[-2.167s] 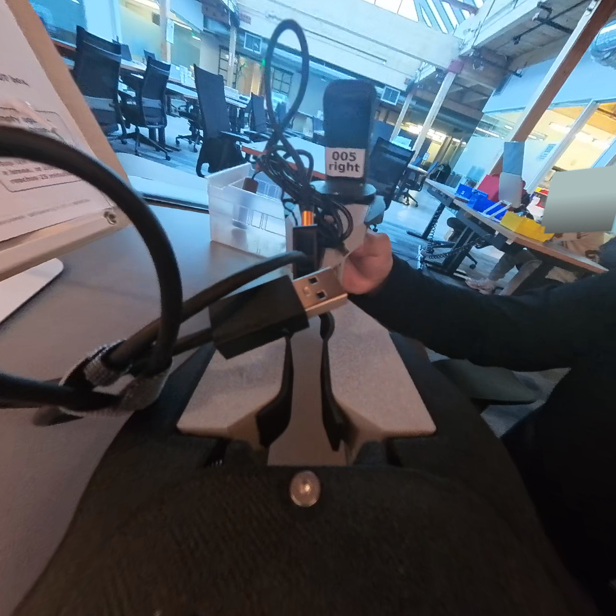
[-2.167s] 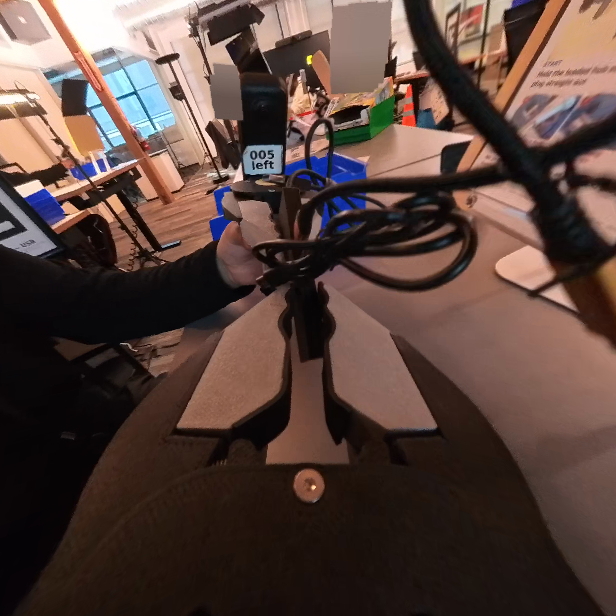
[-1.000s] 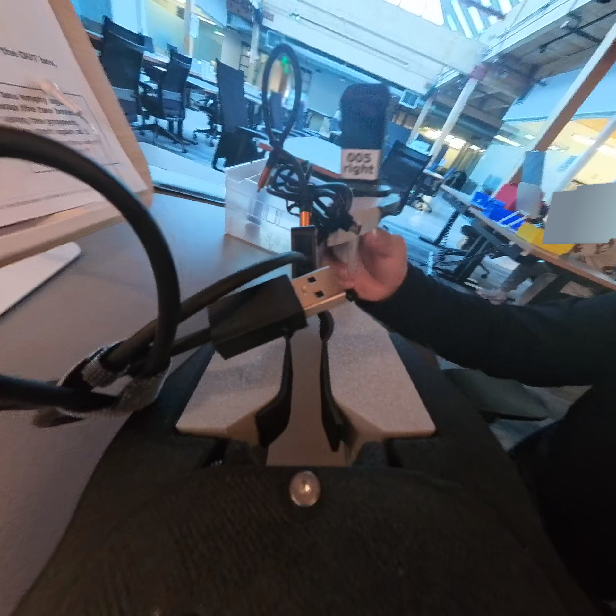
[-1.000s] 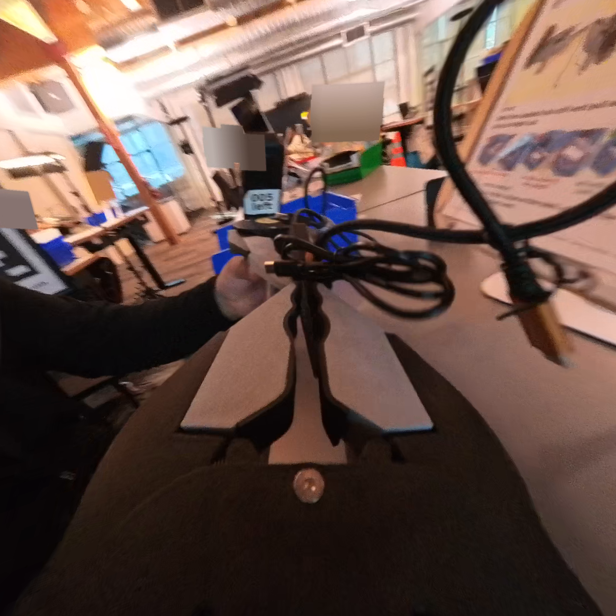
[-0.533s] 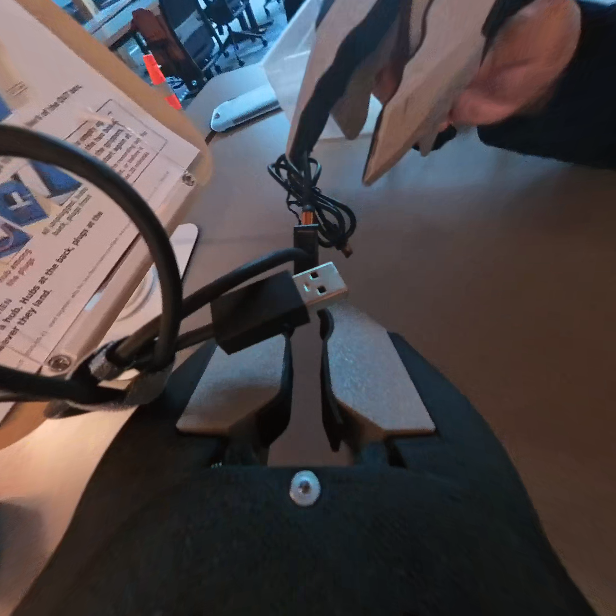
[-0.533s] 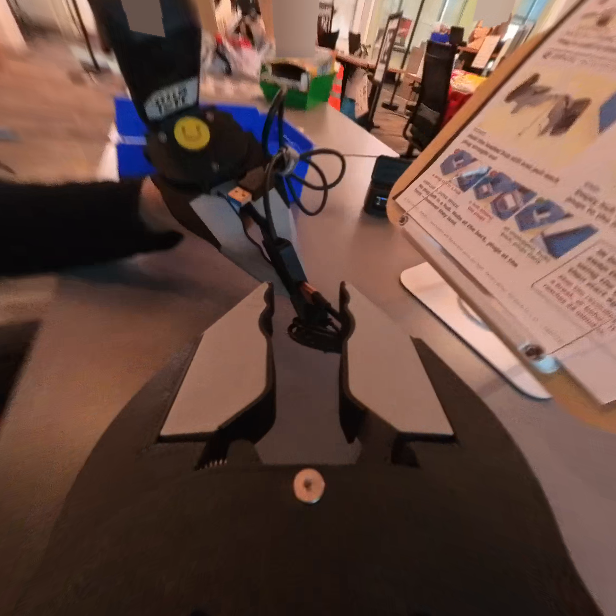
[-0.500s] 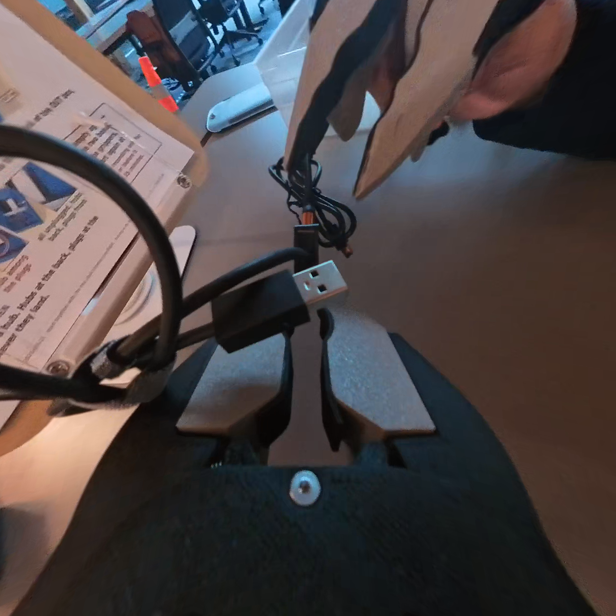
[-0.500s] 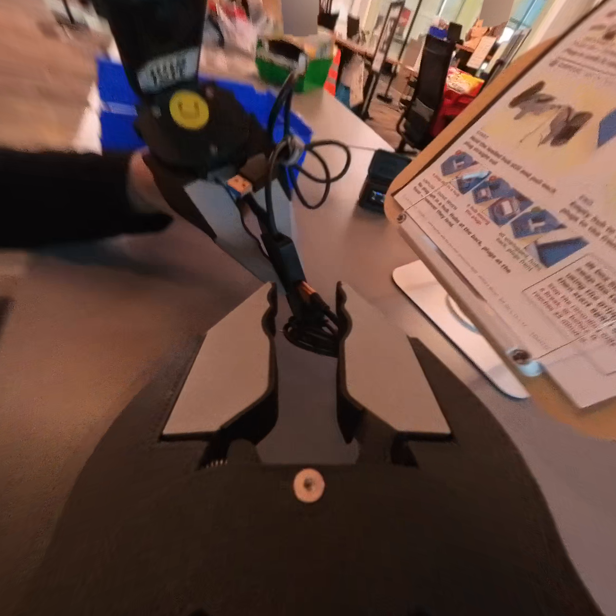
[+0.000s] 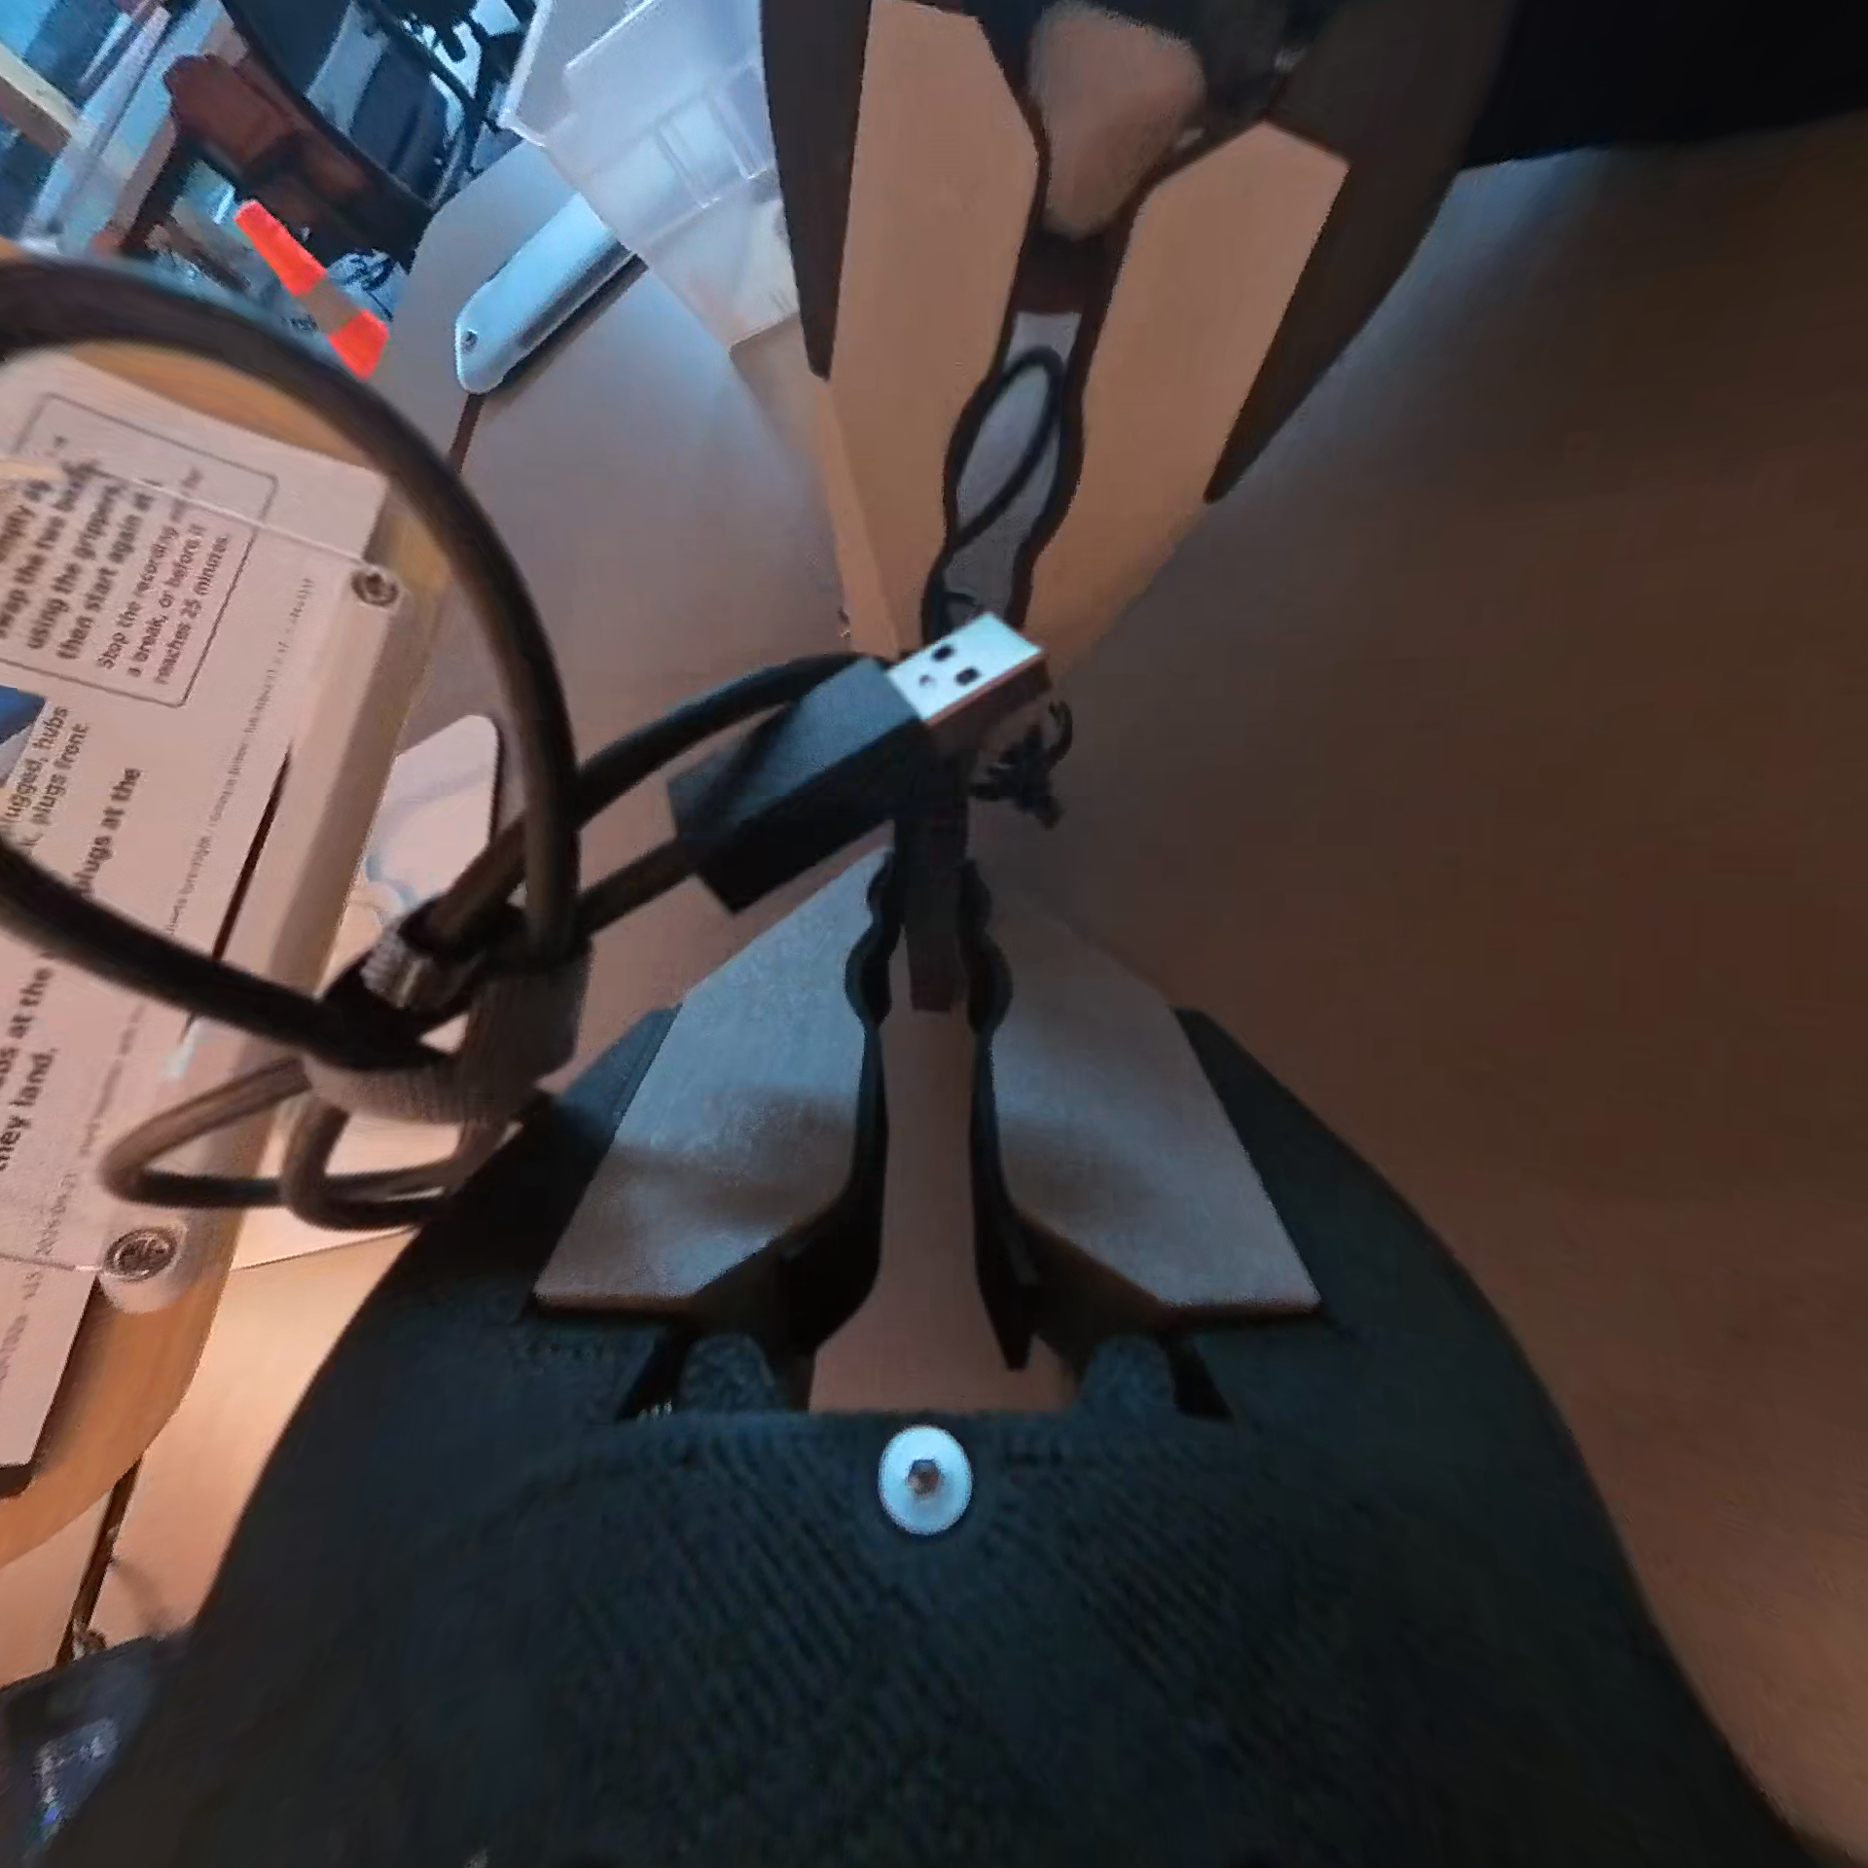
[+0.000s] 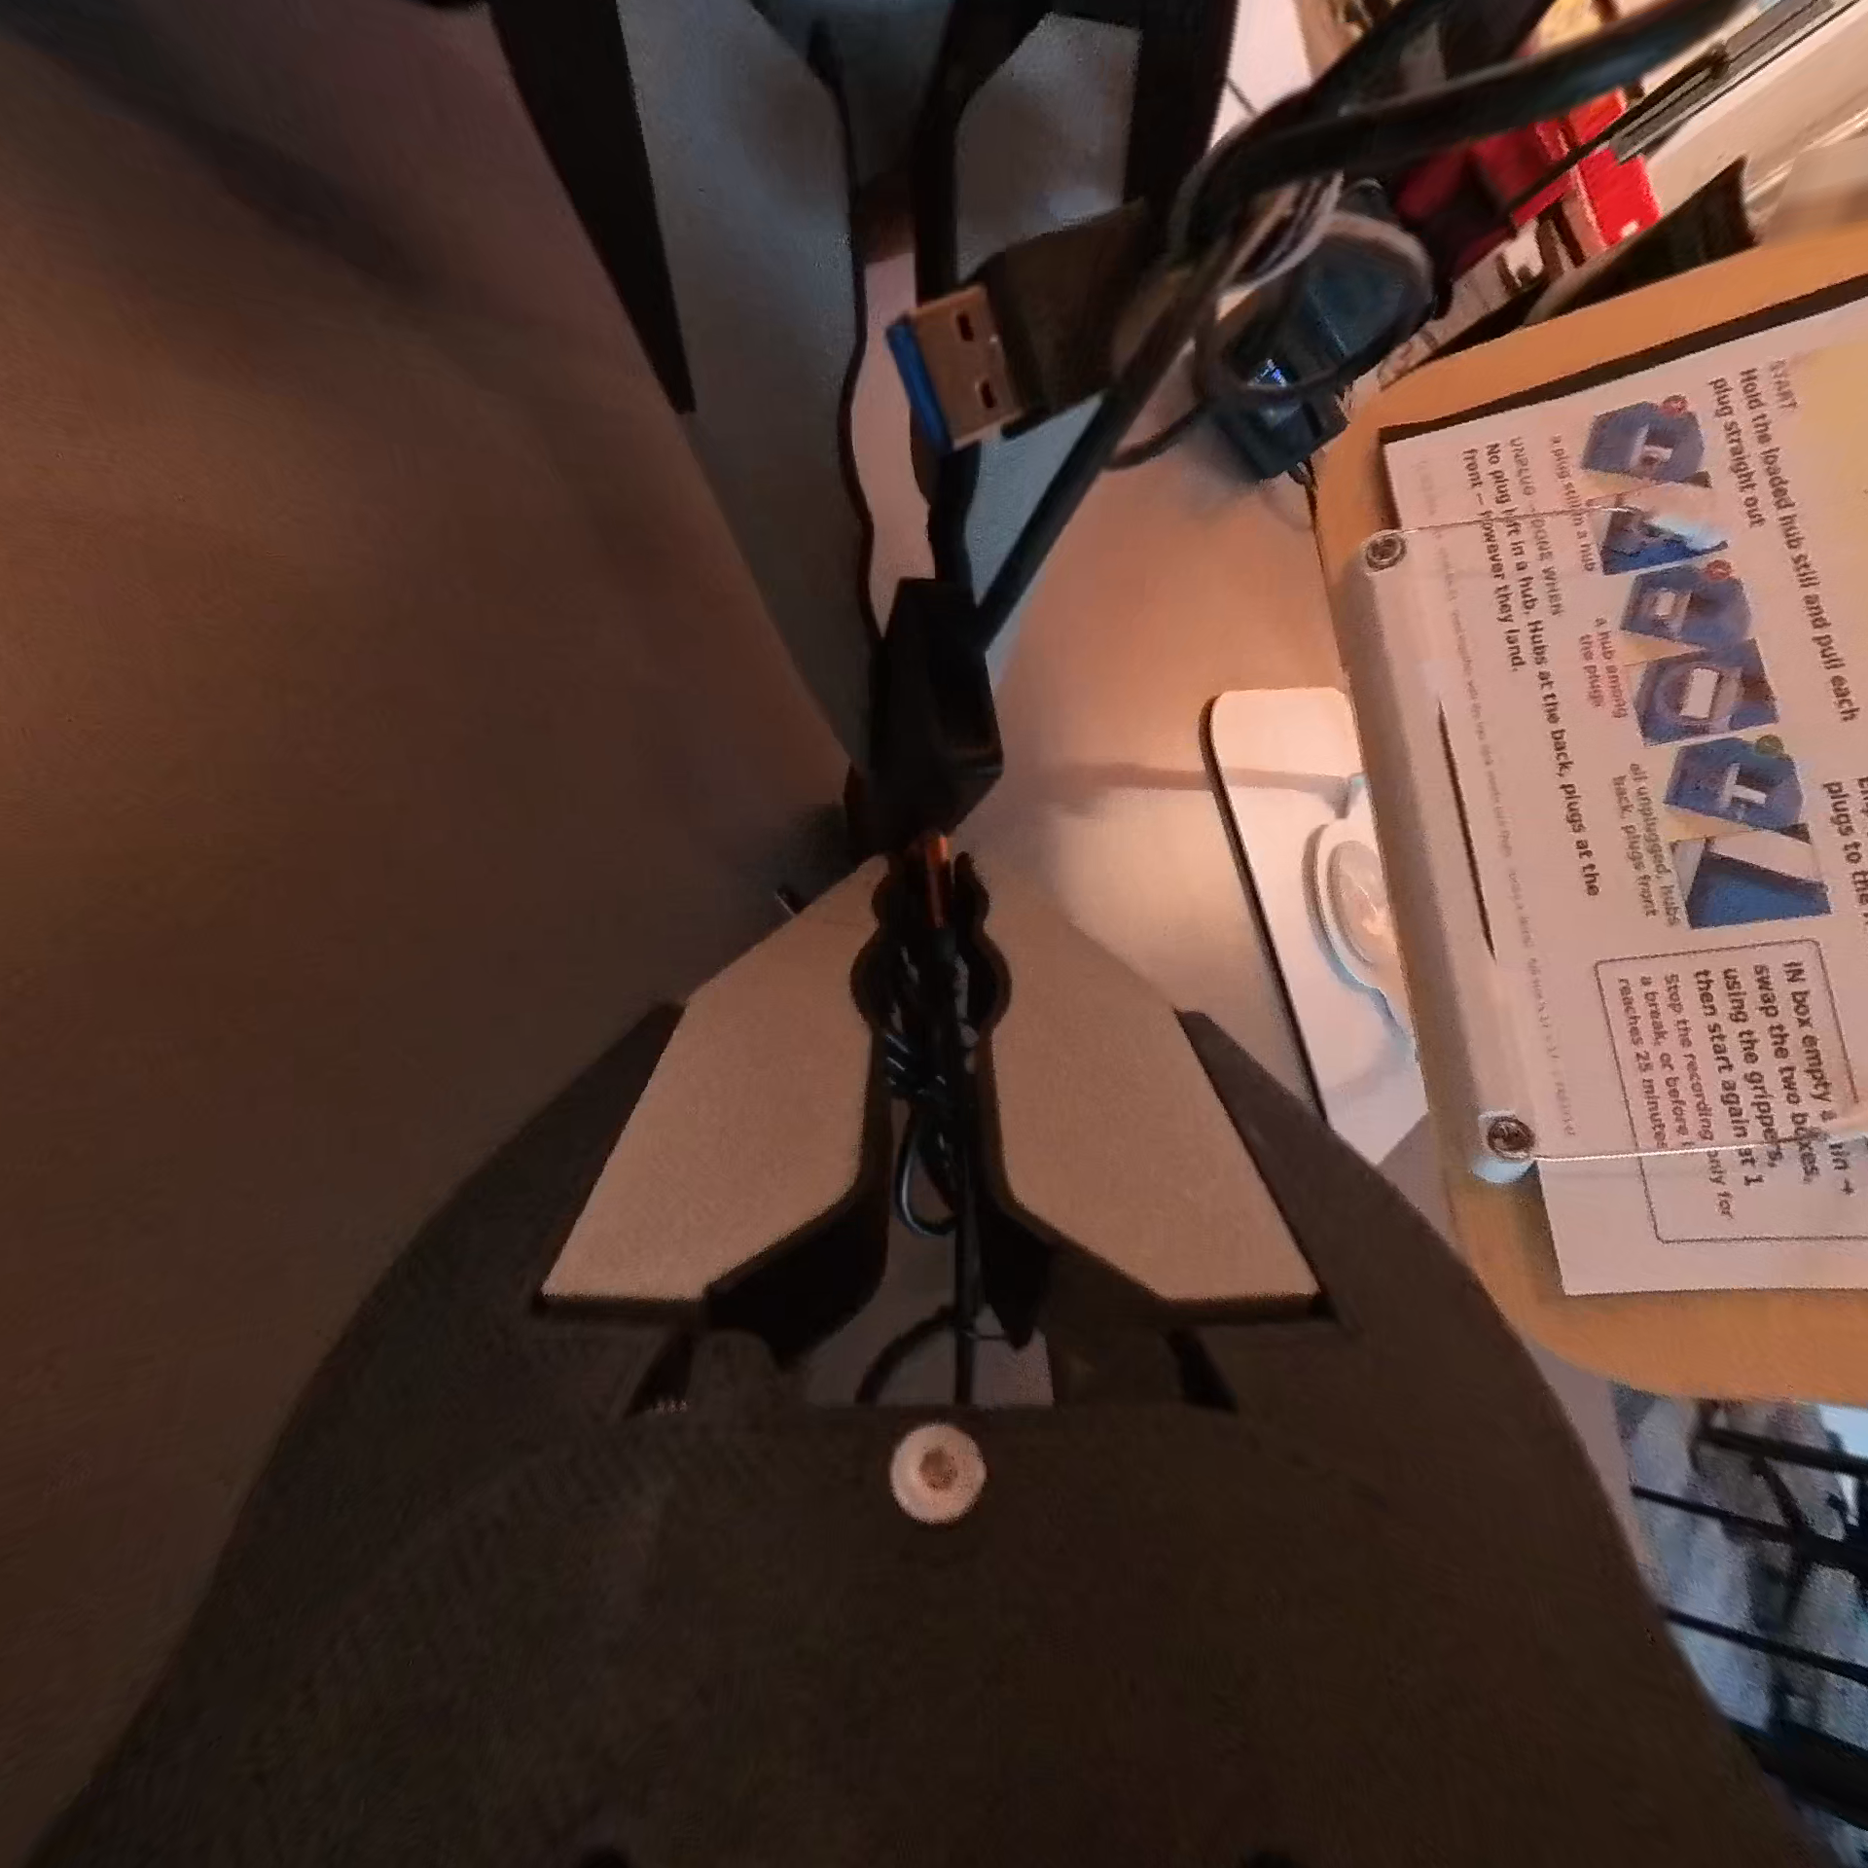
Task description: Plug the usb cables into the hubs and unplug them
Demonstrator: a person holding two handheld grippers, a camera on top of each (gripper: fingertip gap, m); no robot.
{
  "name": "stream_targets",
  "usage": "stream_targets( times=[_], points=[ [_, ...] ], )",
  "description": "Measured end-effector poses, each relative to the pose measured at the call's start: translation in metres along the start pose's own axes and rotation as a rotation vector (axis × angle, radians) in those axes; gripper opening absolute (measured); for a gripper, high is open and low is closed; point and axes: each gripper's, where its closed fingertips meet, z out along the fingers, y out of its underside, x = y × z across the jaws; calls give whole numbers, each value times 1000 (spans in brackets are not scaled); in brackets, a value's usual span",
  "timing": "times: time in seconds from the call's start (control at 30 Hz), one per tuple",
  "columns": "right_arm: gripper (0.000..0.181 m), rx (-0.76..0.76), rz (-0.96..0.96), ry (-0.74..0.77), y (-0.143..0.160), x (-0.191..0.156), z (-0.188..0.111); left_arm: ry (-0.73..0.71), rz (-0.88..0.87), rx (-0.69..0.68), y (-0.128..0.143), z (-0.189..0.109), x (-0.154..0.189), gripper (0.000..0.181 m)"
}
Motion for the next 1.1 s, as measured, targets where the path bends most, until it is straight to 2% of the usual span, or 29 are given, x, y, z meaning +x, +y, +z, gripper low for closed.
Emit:
stream_targets(
  times=[0.23, 0.47, 0.57, 0.7, 0.8, 0.93, 1.0, 1.03, 1.1],
  points=[
    [4, 23, 40, -36, -1, -3, 1, -11, -14, 13, 0, 2, -1, 9],
    [3, 26, 20, -60, -4, -11, 5, 43, -33, 71, -7, 7, 9, 12],
    [3, -1, 5, -44, -1, -11, 9, 30, -10, 44, -3, 11, 9, 14],
    [5, 0, 43, -26, -4, -4, 12, -44, 45, -30, 2, 6, -1, 9],
    [4, -58, -34, 9, 2, -2, 17, -89, 83, -91, 7, 10, -4, 9],
    [2, -140, -33, 24, 12, 1, 16, -110, 76, -112, 8, 11, -6, 9],
    [4, -480, -60, 111, 81, 18, 11, -159, 25, -131, 14, -1, -19, 9],
    [4, -466, -9, 63, 95, 12, 12, -162, -27, -99, 16, -11, -25, 8],
    [3, -231, 162, -44, 68, 3, 7, -113, -89, -26, 17, -25, -26, 9]
  ],
)
